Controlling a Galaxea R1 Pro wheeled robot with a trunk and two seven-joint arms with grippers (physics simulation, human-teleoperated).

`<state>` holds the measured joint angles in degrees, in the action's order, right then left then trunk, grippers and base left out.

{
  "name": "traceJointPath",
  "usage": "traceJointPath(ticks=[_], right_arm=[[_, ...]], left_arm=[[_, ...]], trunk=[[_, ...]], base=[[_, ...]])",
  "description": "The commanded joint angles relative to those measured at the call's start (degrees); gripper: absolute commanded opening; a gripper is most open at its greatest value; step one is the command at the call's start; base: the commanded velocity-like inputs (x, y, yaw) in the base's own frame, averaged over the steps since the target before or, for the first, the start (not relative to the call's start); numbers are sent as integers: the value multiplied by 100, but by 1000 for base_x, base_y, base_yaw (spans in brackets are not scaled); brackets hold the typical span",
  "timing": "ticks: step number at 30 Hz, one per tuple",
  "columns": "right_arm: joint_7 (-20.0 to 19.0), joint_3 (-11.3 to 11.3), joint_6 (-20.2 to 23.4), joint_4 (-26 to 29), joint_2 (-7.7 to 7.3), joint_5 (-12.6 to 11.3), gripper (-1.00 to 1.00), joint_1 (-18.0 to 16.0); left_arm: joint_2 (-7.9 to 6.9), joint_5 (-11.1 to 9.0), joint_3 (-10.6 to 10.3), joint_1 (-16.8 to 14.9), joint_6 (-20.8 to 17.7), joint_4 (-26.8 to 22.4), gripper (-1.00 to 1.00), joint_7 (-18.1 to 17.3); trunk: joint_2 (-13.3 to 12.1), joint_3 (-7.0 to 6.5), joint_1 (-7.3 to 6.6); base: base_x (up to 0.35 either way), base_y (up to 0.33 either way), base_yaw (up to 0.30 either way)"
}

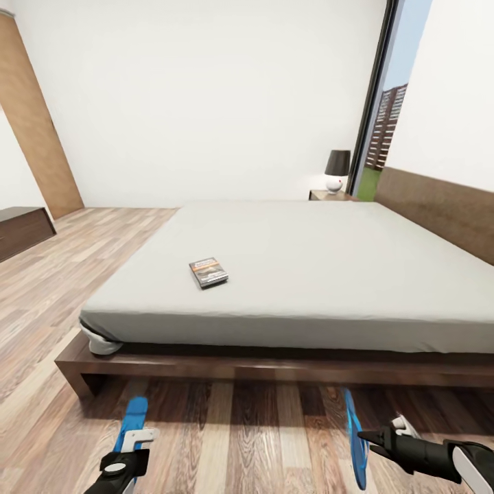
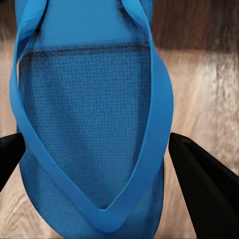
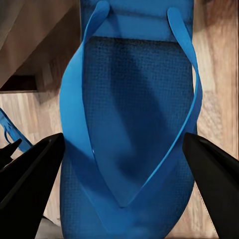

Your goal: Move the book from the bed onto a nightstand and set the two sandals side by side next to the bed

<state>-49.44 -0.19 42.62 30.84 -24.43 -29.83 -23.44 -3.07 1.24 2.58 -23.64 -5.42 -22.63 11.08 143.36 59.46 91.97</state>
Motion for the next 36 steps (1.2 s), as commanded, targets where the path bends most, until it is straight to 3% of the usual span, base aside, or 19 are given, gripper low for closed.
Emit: traceJointPath(ticks=[1,5,8,36], right_arm=[[-4,3,37,1,-21,-32,-100,-3],[-4,26,229,8,-54,-32,-100,-3],[-4,27,257,10,-54,-32,-100,-3],[-4,10,264,10,-41,-32,-100,-3]], left_arm=[[-2,12,51,0,-86,-14,-100,5],[-19,20,528,0,-642,-31,-100,-7],[-13,27,595,0,-702,-31,-100,-8],[-1,49,586,0,-665,-35,-100,-32]], trunk=[[4,28,1],[9,117,11],[13,183,19],[51,803,91]], base=[[0,0,0],[0,0,0],[0,0,0],[0,0,0]])
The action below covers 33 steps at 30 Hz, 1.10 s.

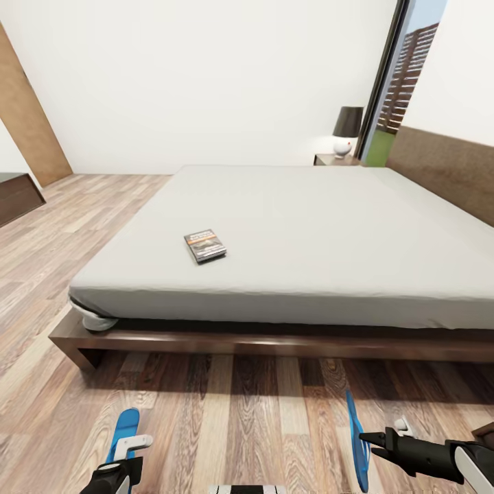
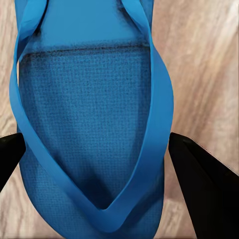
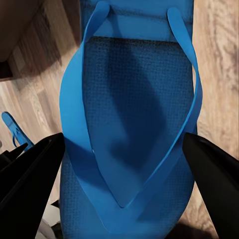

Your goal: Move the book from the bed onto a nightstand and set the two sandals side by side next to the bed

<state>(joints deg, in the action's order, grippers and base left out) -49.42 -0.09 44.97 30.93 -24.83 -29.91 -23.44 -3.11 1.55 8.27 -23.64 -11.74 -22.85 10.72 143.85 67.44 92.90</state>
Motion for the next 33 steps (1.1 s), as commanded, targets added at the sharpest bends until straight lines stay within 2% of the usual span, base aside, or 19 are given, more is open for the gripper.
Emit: traceJointPath(ticks=[1,25,31,33], right_arm=[[-7,0,30,1,0,-23,-100,-3],[-2,0,30,1,4,-23,-100,-3],[0,0,30,1,4,-23,-100,-3],[-5,0,30,1,4,-23,-100,-3]], left_arm=[[3,19,14,0,-32,-14,-100,5],[3,21,-1,0,-21,-11,-100,0],[3,28,5,0,19,-17,-100,0],[1,30,11,0,180,-18,-100,0]], trunk=[[4,27,1],[36,559,63],[36,559,63],[36,559,63]], base=[[0,0,0],[0,0,0],[2,0,0],[129,0,0]])
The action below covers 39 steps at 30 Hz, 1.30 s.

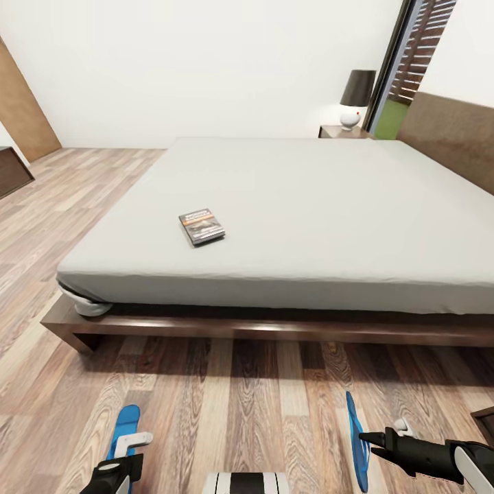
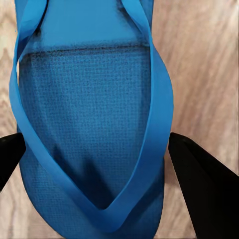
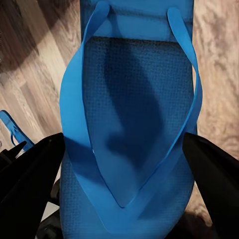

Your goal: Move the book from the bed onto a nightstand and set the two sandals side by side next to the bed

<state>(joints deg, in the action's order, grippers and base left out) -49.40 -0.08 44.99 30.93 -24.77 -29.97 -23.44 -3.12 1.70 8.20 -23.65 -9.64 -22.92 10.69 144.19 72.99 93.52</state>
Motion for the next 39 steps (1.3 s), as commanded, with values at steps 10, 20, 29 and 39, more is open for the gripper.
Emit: traceJointPath(ticks=[10,20,29,39], right_arm=[[-6,0,27,1,-2,-18,-100,-2],[-6,0,27,0,-2,-18,-100,-2],[-6,0,27,0,-2,-18,-100,-2],[-8,0,27,0,-3,-18,-100,-2]], left_arm=[[-4,14,24,1,163,-2,-100,3],[-9,5,33,1,164,-2,-100,3],[-6,12,33,1,165,-2,-100,9],[-4,14,33,1,156,-2,-100,30]], trunk=[[1,4,1],[1,4,1],[1,4,1],[8,115,14]], base=[[296,22,0],[186,251,0],[93,93,0],[1,1,0]])
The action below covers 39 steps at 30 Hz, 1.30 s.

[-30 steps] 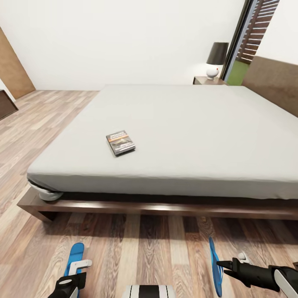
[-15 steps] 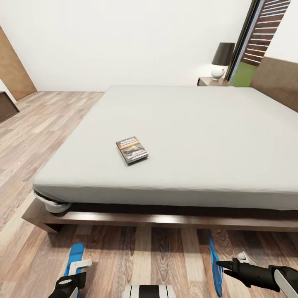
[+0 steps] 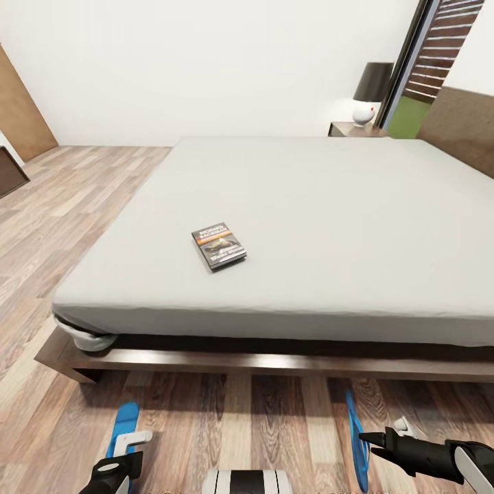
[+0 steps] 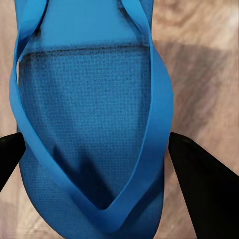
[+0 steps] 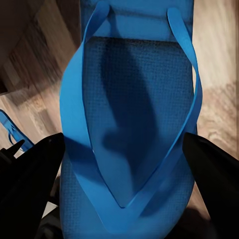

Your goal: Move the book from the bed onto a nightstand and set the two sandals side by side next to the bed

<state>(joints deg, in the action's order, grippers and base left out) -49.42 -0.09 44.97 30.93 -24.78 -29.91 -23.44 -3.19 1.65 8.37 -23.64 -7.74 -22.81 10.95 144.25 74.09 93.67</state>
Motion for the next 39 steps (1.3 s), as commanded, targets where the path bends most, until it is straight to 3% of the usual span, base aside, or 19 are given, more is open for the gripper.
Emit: traceJointPath(ticks=[1,20,23,29,39], right_arm=[[-3,0,30,1,-1,-23,-100,-3],[-4,0,30,1,-1,-23,-100,-3],[-4,0,30,1,-1,-23,-100,-3],[-6,0,30,1,-1,-23,-100,-3],[-6,0,30,1,-1,-23,-100,-3]], left_arm=[[4,19,14,0,-34,-13,-100,4],[11,36,5,0,-21,-13,-100,4],[11,39,6,0,71,-13,-100,4],[-2,29,13,0,813,7,-100,30],[-15,31,15,0,910,5,-100,30]], trunk=[[3,27,1],[29,448,50],[29,448,50],[29,448,50],[29,448,50]], base=[[0,0,0],[0,0,0],[0,0,0],[0,0,0],[0,0,0]])
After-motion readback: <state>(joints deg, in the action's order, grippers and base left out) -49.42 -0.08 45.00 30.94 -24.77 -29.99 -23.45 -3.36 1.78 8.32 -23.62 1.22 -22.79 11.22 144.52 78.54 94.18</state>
